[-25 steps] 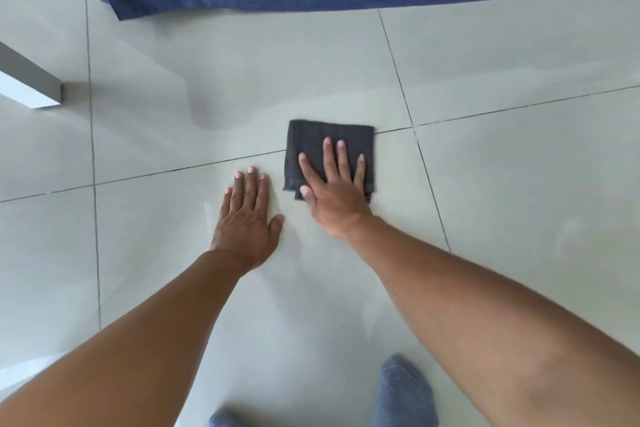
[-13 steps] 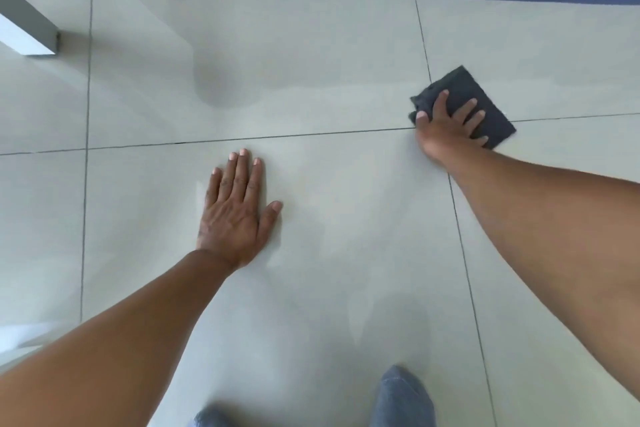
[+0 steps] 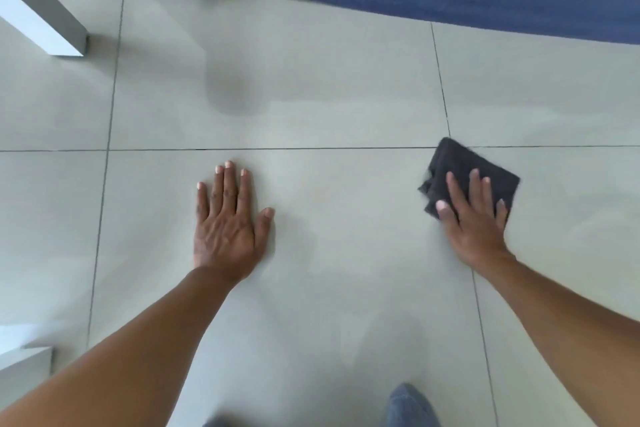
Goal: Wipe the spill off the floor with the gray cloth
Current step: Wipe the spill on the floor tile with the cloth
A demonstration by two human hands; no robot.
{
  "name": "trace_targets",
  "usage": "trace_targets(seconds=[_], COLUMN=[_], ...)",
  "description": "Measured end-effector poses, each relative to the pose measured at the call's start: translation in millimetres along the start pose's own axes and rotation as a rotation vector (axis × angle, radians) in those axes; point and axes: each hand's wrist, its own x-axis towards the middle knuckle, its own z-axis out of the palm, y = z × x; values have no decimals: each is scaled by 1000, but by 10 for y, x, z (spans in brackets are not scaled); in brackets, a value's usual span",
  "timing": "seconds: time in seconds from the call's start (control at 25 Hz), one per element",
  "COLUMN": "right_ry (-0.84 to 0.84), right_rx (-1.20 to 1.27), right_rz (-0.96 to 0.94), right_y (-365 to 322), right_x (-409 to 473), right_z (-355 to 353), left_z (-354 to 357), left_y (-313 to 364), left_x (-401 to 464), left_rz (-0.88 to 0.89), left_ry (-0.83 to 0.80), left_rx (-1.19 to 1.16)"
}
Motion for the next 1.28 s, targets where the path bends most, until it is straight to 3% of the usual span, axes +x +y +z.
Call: trace_targets(seconds=[0.08,0.12,0.2,0.32,0.4,0.52,0.56,0.64,0.72,0.76,0.8,0.84,0.92,1.0,1.08,1.16,1.28], right_ry=[31,39,-1,-37,23,47,36,52,107,90,91,86,43,40,67,57,32], right_rx=[133,144,81,60,-15,-78,-95,-9,149,198,186,149,99,19,-16,-46,-62], right_rz=[214,233,-4,-470,-660,-702,-588,-188,234,337,311,165,-254,-577,-695,-714,-500], right_y=[-487,-842,-1670,-2564,-2329,-982,-526,-93,-336,-660,-1030,-1452,-2309,-2734,-2499,-1798,-748], right_x=[726,1001,1236,652,-72,-717,-700,-303,341,623,823,944,823,322,-252,-571,-483], right_z=[-245,-313,-244,167,496,574,469,167,-59,-140,-176,-136,107,428,647,708,453], left_z=[-28,-37,-34,-59,-67,-2,-3,-15,-39,-46,-46,-48,-51,-39,-27,-25,-47], left_y=[-23,-32,-39,-67,-144,-252,-259,-237,-212,-216,-221,-221,-232,-241,-228,-224,-217], left_x=[17,22,27,34,-5,-13,-22,-26,1,10,4,-9,2,-2,-11,-15,-28], left_rz=[5,11,19,30,65,39,18,-1,7,7,3,1,1,17,35,27,14], left_ry=[-3,-11,-31,-16,25,98,97,85,75,65,55,47,61,86,106,115,93], left_rx=[6,6,-4,-53,-52,-31,-30,-19,-8,-6,-4,-2,1,4,0,-20,-31])
